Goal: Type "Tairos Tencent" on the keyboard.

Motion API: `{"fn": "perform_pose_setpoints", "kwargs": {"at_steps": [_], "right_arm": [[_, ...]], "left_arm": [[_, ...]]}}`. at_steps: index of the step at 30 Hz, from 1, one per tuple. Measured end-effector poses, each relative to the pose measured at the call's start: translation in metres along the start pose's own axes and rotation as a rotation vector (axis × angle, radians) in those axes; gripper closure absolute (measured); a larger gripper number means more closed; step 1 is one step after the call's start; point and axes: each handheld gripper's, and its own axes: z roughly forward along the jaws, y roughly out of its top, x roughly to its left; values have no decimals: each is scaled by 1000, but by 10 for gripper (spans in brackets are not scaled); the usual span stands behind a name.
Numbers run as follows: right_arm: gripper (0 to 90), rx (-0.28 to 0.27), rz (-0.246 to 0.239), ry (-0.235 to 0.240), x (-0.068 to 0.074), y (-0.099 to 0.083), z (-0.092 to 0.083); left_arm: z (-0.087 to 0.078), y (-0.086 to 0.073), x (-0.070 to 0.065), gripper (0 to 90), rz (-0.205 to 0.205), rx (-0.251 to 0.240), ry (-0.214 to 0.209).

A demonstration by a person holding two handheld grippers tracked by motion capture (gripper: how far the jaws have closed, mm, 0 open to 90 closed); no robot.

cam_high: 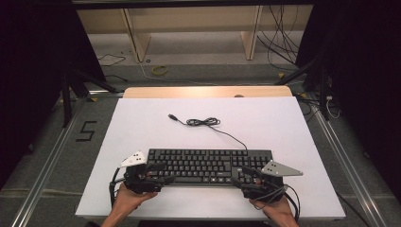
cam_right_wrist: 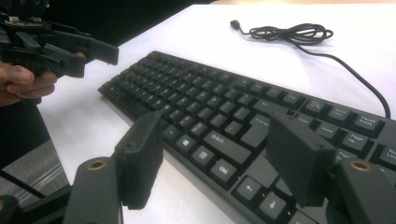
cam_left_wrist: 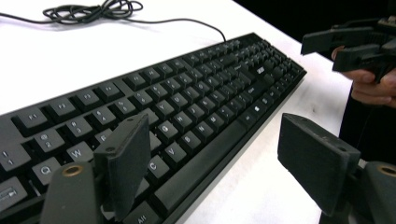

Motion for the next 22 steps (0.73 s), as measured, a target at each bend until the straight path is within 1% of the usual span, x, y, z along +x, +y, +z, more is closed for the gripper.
{"fn": "perform_pose_setpoints", "kwargs": {"at_steps": [3, 7, 22], "right_arm": [[367, 2, 1, -4, -1, -2, -2], [364, 1, 2, -9, -2, -3, -3], [348, 7, 3, -9, -2, -3, -1]], "left_arm": [[0, 1, 0, 249, -5, -5, 1], [-1, 1, 1, 250, 0, -6, 5], [-1, 2, 3, 250, -1, -13, 12]]}}
